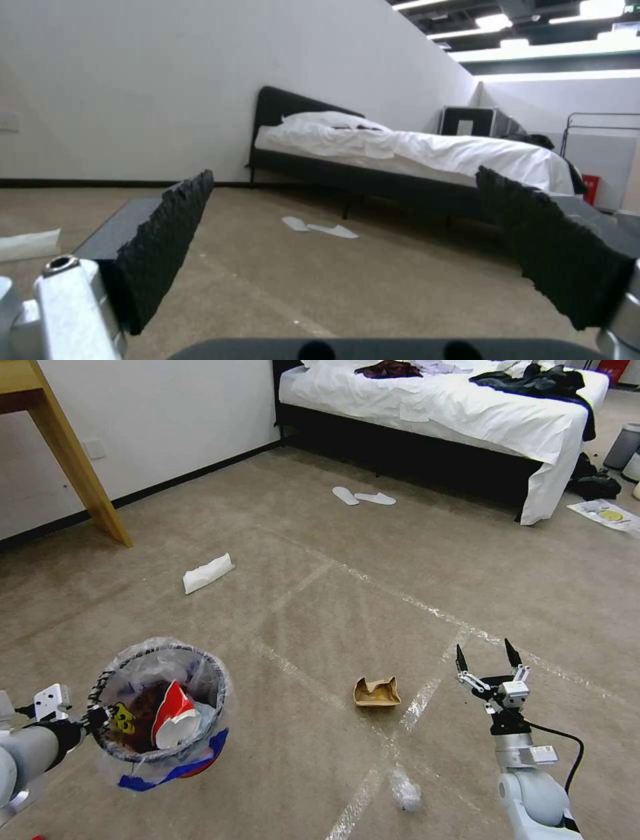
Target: Pick up the trash bin and place the garbage on the floor into it.
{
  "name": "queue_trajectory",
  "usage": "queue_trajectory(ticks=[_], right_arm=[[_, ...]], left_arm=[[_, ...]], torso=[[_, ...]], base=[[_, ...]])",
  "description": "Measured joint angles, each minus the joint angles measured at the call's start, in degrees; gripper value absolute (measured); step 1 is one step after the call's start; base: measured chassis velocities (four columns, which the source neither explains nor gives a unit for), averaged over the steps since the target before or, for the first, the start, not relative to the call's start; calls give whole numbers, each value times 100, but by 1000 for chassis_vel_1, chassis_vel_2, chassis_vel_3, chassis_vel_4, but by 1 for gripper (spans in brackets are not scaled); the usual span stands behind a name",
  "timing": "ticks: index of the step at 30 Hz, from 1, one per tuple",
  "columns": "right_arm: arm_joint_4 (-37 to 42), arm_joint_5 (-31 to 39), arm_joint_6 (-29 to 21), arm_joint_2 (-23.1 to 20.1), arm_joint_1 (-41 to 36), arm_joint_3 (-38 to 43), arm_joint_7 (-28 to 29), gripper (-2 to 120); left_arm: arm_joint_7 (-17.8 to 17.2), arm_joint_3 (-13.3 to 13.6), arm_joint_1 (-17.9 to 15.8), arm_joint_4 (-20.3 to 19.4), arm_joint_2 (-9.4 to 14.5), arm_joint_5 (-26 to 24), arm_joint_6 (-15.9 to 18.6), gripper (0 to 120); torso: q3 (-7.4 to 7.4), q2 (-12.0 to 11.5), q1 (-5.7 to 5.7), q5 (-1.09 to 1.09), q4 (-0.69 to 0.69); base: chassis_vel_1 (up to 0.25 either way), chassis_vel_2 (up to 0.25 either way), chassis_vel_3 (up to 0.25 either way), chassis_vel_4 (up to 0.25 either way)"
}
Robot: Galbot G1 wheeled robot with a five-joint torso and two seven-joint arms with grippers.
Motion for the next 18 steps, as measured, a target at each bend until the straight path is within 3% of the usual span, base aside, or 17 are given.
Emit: queue_trajectory(ticks=[10, 18], right_arm=[[-225, -103, -87, -233, 13, -220, 2, 100], [-520, 50, -403, -1384, 207, -687, 51, 100]], left_arm=[[-128, -135, 30, -5, -110, -281, -2, 1], [-167, -377, 58, 21, -159, -527, -4, 1]], torso=[[0, 0, 0, -1, 0], [0, 0, 0, -1, -1]], base=[[0, 0, 0, 0], [0, 0, 0, 0]])
